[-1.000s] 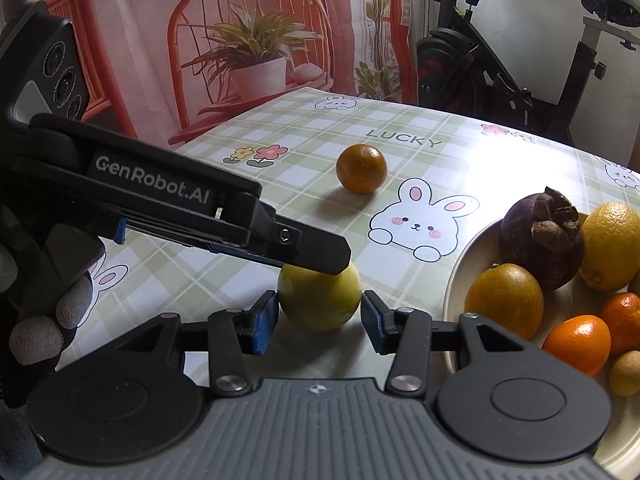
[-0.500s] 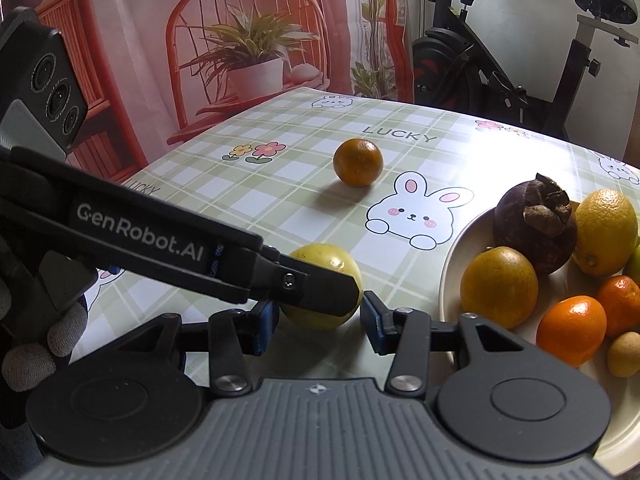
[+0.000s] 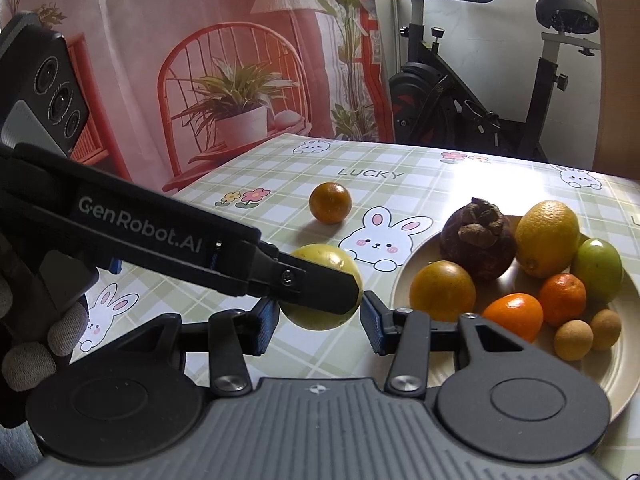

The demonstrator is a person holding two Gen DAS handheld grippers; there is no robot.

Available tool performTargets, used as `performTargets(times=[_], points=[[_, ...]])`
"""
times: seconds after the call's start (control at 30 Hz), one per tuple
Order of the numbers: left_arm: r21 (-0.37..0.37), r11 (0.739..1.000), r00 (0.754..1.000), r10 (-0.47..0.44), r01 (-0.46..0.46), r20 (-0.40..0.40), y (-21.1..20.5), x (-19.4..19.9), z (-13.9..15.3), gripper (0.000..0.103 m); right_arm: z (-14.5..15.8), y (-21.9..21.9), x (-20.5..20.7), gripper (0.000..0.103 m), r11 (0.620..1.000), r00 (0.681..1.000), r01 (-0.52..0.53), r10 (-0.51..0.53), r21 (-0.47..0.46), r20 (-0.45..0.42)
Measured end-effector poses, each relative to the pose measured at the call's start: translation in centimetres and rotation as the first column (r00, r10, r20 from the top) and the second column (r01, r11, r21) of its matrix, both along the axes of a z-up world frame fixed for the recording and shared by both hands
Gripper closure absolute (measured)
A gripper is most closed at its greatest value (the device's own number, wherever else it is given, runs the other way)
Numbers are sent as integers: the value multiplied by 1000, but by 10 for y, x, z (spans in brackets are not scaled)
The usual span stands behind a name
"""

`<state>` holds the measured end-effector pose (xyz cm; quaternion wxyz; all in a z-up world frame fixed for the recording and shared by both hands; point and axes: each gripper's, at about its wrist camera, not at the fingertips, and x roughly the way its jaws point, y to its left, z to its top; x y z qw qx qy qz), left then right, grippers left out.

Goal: Organize fruits
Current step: 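Carry the grapefruit onto the cream plate and open the right tool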

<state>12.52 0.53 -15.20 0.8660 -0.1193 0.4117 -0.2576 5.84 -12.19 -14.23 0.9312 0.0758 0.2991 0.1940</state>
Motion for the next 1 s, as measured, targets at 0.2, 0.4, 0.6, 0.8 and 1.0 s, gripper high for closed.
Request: performTargets(times=[0.2,0.4,0.6,0.8,1.0], points=[[52,996,998,-69,69,-6,-38,1,5,53,-5,-31,-16,56,996,997,74,-74,48,-1],[71,991,994,-109,111,-31,-68,3,-2,53,-15,-58,-29,56,988,991,135,-135,69,-3],[119,987,994,-111,111,-11,-86,2,-7,53,-22,-74,-28,56,980,986,166,-165,113,-16],[146,987,997,-74,69,26,-88,-3,-7,53,-24,-77,-26,56,979,990,144,-142,146,-22],[141,990,998,-38,30,53,-88,-9,-10,53,-25,-77,-26,55,979,991,132,-129,154,-32]])
